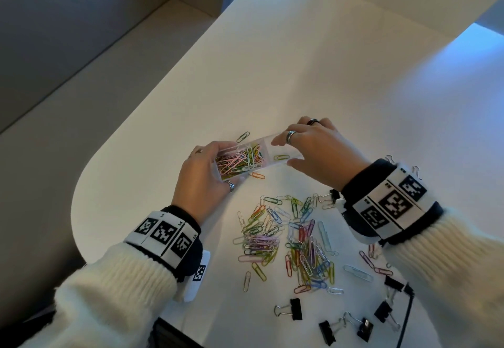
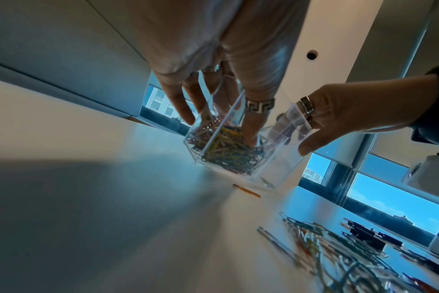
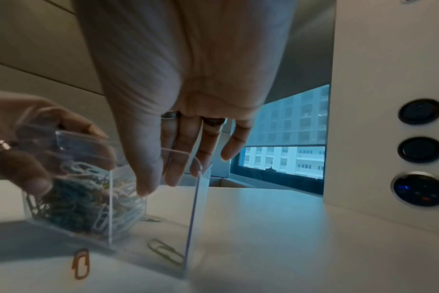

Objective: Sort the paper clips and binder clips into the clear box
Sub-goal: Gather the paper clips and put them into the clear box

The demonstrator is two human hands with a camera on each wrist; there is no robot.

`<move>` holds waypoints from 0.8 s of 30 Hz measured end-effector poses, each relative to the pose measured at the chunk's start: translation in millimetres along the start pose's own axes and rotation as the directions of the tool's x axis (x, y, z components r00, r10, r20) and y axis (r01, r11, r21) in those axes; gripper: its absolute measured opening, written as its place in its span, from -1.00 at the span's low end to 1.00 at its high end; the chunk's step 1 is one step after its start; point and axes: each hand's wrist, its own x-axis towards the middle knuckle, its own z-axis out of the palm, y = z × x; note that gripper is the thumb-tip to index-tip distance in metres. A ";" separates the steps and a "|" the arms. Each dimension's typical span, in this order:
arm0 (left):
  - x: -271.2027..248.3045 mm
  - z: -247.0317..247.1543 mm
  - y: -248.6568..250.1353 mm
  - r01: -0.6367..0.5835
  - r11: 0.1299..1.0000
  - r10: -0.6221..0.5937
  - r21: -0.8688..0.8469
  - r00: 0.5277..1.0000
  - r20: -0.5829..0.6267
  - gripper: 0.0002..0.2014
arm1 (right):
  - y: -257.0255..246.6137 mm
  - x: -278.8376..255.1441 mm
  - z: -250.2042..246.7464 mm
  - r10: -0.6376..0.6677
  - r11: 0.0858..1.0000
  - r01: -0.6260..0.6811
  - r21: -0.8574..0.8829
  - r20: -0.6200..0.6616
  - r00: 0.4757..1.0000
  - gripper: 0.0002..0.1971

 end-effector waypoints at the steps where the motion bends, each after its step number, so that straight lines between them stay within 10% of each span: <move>1: -2.4 -0.1 0.8 -0.013 1.000 0.013 0.001 1.000 -0.023 -0.47 | -0.2 -1.3 1.1 -0.010 0.999 0.009 -0.031 -0.017 1.000 -0.61; 11: -3.4 -14.2 13.9 -0.101 0.989 0.114 0.111 0.985 -0.127 -0.46 | 2.0 -15.7 5.0 -0.101 0.981 0.003 -0.196 -0.491 0.865 -0.72; 16: -6.0 -13.8 14.5 -0.152 0.979 0.168 0.136 0.979 -0.113 -0.45 | -5.3 -12.5 -4.4 0.015 0.977 -0.037 -0.212 -0.107 0.994 -0.64; 24: -4.8 -11.4 20.3 -0.205 0.968 0.224 0.147 0.966 -0.129 -0.50 | -4.3 0.6 -0.3 0.091 0.996 -0.090 -0.030 0.034 0.995 -0.56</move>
